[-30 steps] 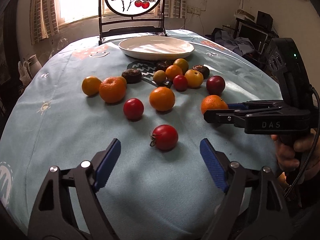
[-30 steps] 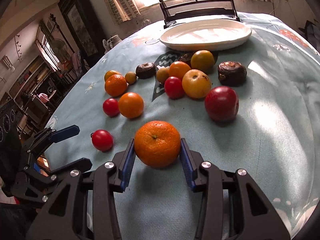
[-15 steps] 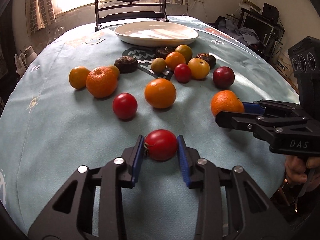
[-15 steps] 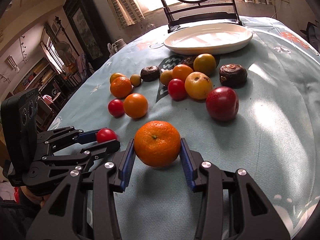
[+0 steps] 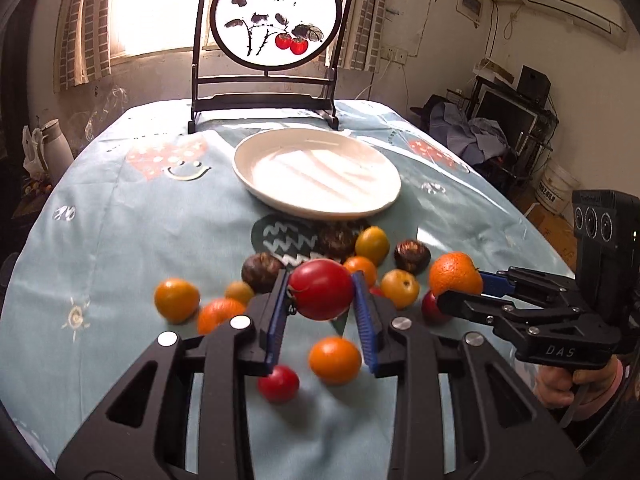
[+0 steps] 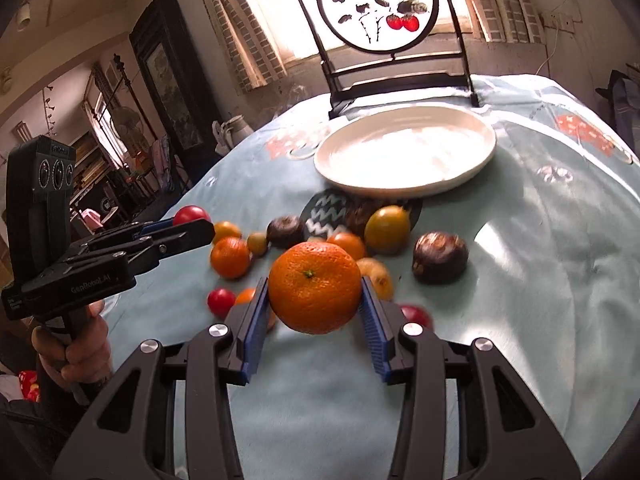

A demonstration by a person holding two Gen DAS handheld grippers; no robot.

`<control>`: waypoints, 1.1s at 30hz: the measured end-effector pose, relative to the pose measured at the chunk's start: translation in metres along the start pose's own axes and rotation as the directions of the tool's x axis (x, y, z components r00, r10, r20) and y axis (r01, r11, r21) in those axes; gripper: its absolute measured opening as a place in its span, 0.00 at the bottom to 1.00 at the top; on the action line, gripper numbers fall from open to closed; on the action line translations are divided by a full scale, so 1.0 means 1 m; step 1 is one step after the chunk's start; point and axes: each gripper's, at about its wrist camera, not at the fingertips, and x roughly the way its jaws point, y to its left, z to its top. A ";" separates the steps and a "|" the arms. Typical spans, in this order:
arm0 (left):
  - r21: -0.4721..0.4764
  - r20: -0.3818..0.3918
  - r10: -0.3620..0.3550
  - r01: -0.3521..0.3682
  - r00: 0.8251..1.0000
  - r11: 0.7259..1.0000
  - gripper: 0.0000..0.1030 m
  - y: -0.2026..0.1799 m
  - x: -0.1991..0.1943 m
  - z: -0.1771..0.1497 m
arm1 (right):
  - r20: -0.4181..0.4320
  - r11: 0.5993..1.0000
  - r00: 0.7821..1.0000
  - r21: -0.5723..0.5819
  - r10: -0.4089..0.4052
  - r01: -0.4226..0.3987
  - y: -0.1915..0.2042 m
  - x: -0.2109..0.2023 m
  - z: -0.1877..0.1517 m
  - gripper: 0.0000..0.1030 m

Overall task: Organize fruits
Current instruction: 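Carry the mandarin and tomato onto the white plate and open both grippers, then grasp a red apple with the right gripper while the left gripper grasps a red tomato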

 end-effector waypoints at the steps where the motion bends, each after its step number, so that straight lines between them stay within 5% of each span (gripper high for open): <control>1: -0.011 -0.002 -0.007 0.007 1.000 1.000 0.31 0.002 0.012 0.018 | 0.020 0.999 0.999 0.009 -0.035 0.035 -0.008 0.004 0.015 0.43; 5: -0.024 -0.065 0.042 -0.044 0.997 0.999 0.31 0.009 0.072 0.074 | 0.006 0.989 0.990 0.036 -0.142 0.141 -0.044 0.043 0.070 0.43; 9: -0.074 -0.172 0.075 -0.089 0.982 0.993 0.31 0.021 0.134 0.097 | -0.049 0.976 0.975 0.012 -0.216 0.216 -0.075 0.090 0.098 0.43; 13: -0.139 -0.227 0.077 -0.110 0.971 0.984 0.31 0.032 0.173 0.099 | -0.100 0.982 0.979 0.036 -0.180 0.185 -0.096 0.115 0.102 0.43; 17: -0.087 -0.248 0.128 -0.154 0.960 0.984 0.34 0.025 0.191 0.098 | -0.101 0.983 0.978 0.019 -0.182 0.185 -0.095 0.120 0.100 0.46; 19: -0.084 -0.245 0.158 -0.183 0.956 0.979 0.75 0.025 0.187 0.096 | -0.089 0.981 0.977 0.010 -0.192 0.193 -0.091 0.116 0.100 0.51; 21: -0.094 -0.197 0.163 -0.184 0.967 0.978 0.78 0.025 0.168 0.100 | -0.075 0.983 0.980 0.016 -0.183 0.185 -0.089 0.105 0.101 0.51; 24: -0.129 -0.103 0.156 -0.169 0.982 0.977 0.95 0.026 0.125 0.102 | -0.032 0.988 0.988 0.039 -0.148 0.149 -0.085 0.082 0.099 0.51; 30: -0.151 -0.037 0.181 -0.185 0.983 0.971 0.96 0.033 0.071 0.065 | 0.006 0.990 0.991 0.037 -0.135 0.135 -0.068 0.051 0.074 0.52; 32: -0.143 -0.044 0.169 -0.173 0.985 0.974 0.96 0.034 0.061 0.045 | 0.002 0.989 0.990 0.034 -0.143 0.143 -0.063 0.044 0.059 0.68; 33: -0.133 -0.033 0.153 -0.156 0.988 0.979 0.96 0.033 0.055 0.035 | 0.006 0.988 0.989 0.040 -0.151 0.150 -0.060 0.041 0.052 0.69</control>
